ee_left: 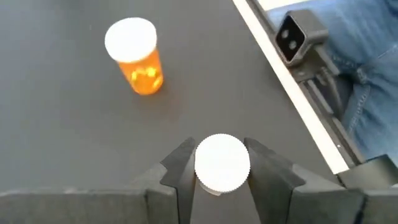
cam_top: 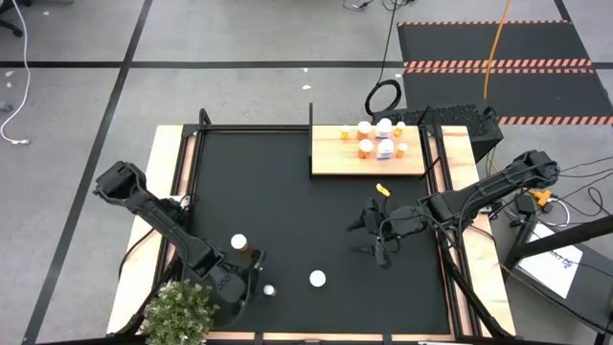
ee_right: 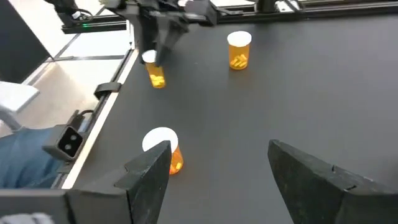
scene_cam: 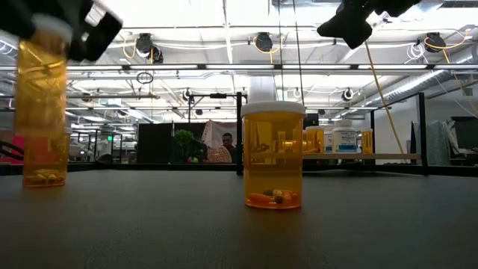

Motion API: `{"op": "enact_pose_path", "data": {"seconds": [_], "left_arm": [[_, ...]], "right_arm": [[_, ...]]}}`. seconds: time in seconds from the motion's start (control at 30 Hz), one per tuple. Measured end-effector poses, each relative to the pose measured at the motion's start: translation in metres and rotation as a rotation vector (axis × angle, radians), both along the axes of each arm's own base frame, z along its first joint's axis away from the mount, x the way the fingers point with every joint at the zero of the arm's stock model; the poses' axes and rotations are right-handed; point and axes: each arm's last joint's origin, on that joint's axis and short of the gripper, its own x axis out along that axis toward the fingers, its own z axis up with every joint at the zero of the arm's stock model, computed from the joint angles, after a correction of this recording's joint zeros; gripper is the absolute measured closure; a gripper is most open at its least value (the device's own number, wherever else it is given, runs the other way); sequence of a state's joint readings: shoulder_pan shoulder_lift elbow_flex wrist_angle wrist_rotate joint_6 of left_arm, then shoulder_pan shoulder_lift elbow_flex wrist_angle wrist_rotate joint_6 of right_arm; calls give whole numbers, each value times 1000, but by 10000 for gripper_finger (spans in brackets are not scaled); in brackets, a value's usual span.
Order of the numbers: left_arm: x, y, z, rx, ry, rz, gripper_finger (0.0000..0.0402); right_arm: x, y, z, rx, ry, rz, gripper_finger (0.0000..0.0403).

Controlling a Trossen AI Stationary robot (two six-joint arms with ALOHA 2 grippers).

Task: Pick and place medicine bottles onto shelf by color
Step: Put the small orange pill bottle on the shelf aligned with the other small orange pill bottle

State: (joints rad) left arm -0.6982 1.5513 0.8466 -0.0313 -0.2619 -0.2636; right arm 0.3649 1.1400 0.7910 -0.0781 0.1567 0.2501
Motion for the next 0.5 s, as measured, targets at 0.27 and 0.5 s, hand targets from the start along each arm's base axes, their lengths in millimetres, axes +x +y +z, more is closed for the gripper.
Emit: {"op": "enact_pose_path", "data": {"seconds": [0.27, 0.5], "left_arm": [[38, 18, 64, 188, -29, -39, 276], [71, 56, 119, 344, -172, -58, 275]], "right_arm": [[1, -3, 1, -45, -19, -71, 138], [1, -3, 1, -121, -38, -52, 138]]}}
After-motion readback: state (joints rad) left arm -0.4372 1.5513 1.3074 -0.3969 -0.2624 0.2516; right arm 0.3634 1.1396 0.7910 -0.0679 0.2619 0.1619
